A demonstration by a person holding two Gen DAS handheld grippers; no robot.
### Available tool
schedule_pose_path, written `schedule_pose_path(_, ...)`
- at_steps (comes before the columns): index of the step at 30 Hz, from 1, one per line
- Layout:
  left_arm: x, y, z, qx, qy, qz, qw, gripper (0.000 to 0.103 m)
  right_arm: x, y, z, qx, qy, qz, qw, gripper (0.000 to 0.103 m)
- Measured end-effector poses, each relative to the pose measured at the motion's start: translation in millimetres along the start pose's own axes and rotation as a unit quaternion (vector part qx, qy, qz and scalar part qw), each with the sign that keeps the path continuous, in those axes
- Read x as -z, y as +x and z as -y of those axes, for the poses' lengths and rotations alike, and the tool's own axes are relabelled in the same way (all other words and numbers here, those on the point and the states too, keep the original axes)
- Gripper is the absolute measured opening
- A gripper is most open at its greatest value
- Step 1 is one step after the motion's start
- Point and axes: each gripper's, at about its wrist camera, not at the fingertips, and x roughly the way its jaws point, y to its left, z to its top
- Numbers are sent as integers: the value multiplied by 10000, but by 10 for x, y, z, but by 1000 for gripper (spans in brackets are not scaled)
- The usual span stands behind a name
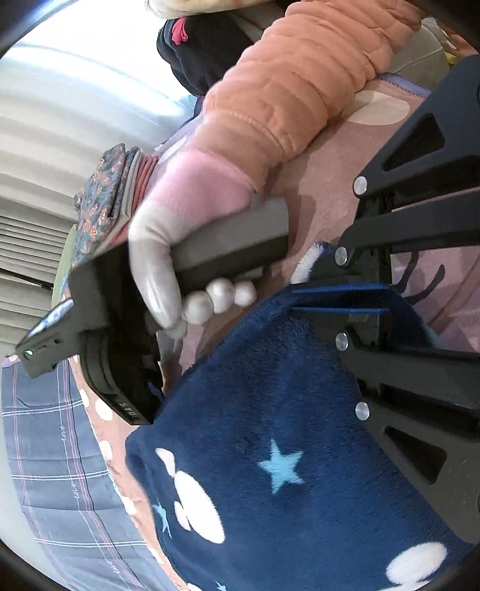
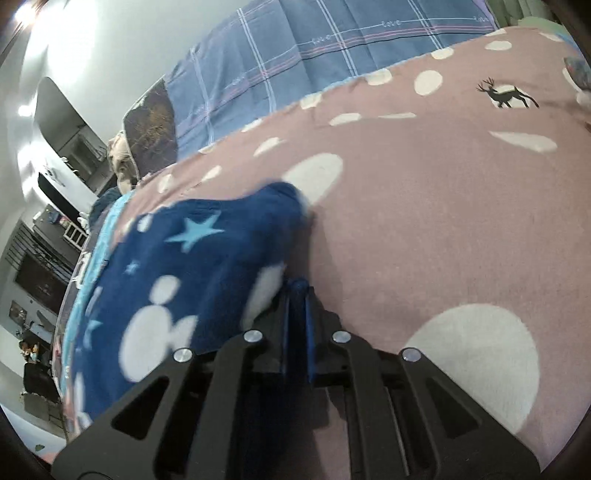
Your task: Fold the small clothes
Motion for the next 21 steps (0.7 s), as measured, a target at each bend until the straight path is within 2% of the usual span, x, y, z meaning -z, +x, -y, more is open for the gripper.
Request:
schedule_pose_path(4, 30, -20, 83, -91, 151, 3, 9998, 6, -37, -133, -75, 285, -64, 159, 9994, 9)
schedule_pose_path(6, 31, -58, 79, -74, 150, 52, 9998, 9, 19, -393, -104, 450, -79, 348, 9983, 9)
schedule_pose_path(7, 32, -79, 56, -50, 114, 86, 9999, 13, 87, -598, -171, 263, -174, 468, 9984, 9)
schedule_pose_path(9, 65, -155, 35, 19, 27, 119, 9999, 18, 227, -848, -283, -129, -309, 486, 9983, 9)
schedule_pose_path(10, 91, -209, 26, 27, 0, 116, 9999, 23, 296, -921, -334, -301, -405, 469, 9976, 9)
schedule_pose_path(12, 142, -322, 23, 39, 19, 137, 9999, 30, 542, -1075, -517, -712, -712, 307, 9944, 10)
schedule_pose_path(14, 236, -530, -3, -95, 35, 255, 9996, 34, 811, -1051, -622, -871, -882, -5, 9923, 16)
schedule_pose_path(15, 287, -633, -40, -162, -26, 326, 9993, 34, 940, -949, -667, -595, -1003, -271, 9928, 18)
schedule_pose_path(16, 369, -804, -142, -251, -202, 414, 9986, 34, 1085, -794, -682, 31, -1280, -489, 9906, 17)
schedule_pose_path(18, 481, -1018, -281, -363, -494, 546, 9966, 34, 1158, -779, -722, 164, -1590, -247, 9868, 15)
schedule_pose_path(21, 724, -1477, -607, -853, -977, 871, 9877, 34, 992, -933, -893, 423, -1370, -136, 9896, 16)
